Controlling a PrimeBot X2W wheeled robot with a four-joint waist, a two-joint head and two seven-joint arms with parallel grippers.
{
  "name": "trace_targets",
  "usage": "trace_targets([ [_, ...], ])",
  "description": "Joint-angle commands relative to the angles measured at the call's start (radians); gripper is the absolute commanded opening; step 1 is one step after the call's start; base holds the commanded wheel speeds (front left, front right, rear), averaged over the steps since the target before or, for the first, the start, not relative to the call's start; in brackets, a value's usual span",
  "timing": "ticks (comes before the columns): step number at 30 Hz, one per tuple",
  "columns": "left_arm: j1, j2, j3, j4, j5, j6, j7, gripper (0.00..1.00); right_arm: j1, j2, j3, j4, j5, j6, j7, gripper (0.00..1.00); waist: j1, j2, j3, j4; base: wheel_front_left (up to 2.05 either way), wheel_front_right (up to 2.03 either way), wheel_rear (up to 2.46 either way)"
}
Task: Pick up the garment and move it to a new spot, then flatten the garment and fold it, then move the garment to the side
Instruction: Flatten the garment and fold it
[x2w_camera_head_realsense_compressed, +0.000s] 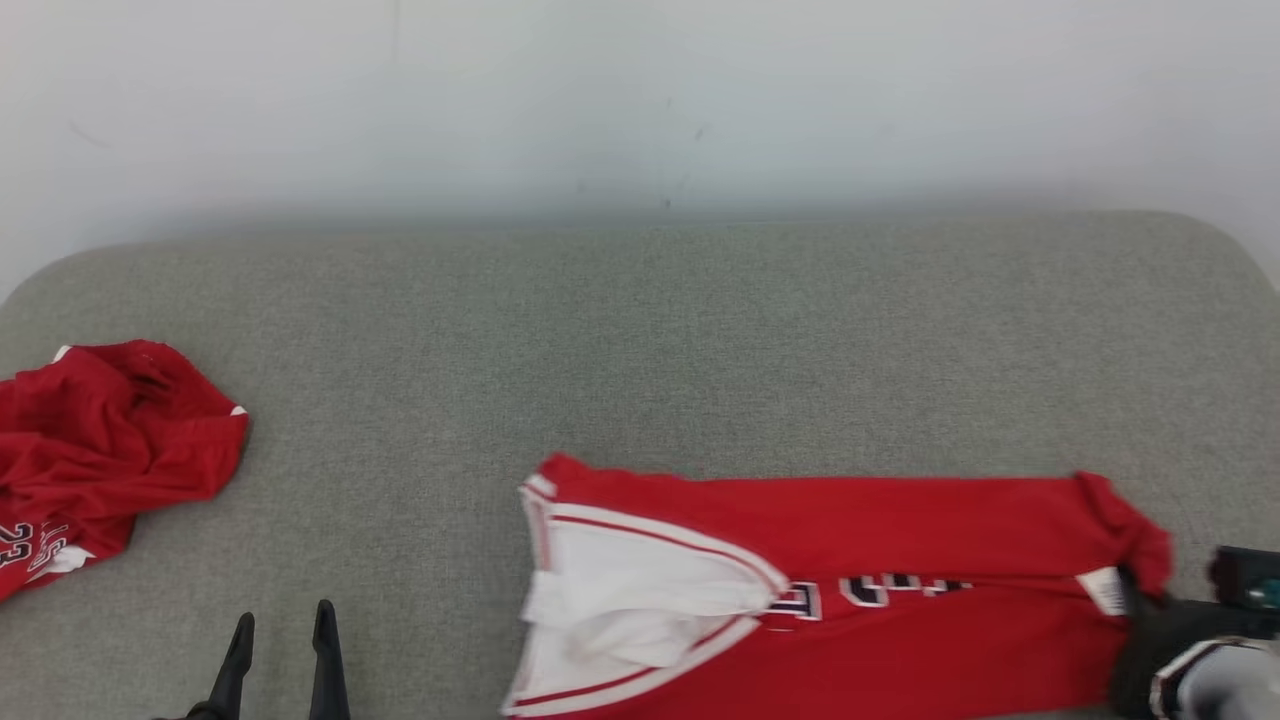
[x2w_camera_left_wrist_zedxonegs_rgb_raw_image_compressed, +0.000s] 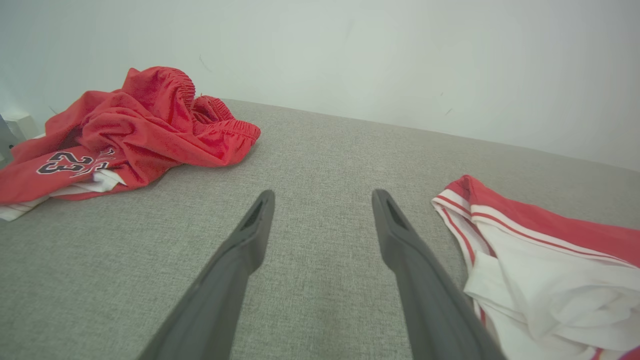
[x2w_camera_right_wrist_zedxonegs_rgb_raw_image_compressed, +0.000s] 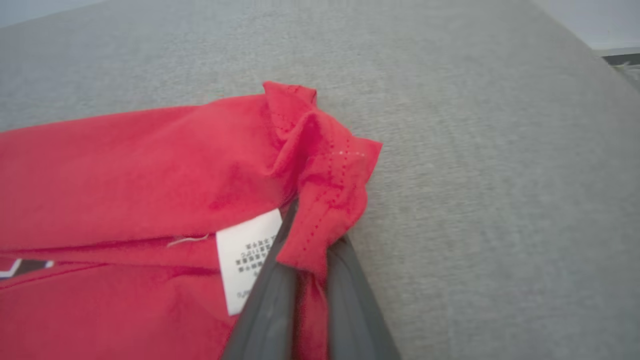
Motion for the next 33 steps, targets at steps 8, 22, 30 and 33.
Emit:
trace_targets([
  [8,0.027,-0.001,0.018,0.000,-0.015,0.004,-0.003,1.00,-0.006,-0.058,-0.012,-0.050,0.026,-0.003,-0.026,0.00,0.0000,0.0000,-0.011,-0.037,0.00,0.00,0.00],
  [22,0.020,-0.001,0.028,0.004,-0.018,0.010,-0.003,1.00,0.099,0.039,0.014,-0.504,0.263,-0.003,0.123,0.00,0.0000,0.0000,-0.014,-0.047,0.00,0.00,0.00],
  [30,0.010,-0.001,0.015,0.013,-0.020,0.010,-0.003,1.00,0.136,0.156,0.069,-0.731,0.327,-0.003,0.221,0.00,0.0000,0.0000,-0.013,-0.012,0.00,0.00,0.00],
  [33,0.004,-0.001,0.005,0.016,-0.020,0.010,-0.003,1.00,0.124,0.208,0.100,-0.753,0.322,-0.003,0.244,0.00,0.0000,0.0000,-0.009,0.002,0.00,0.00,0.00],
])
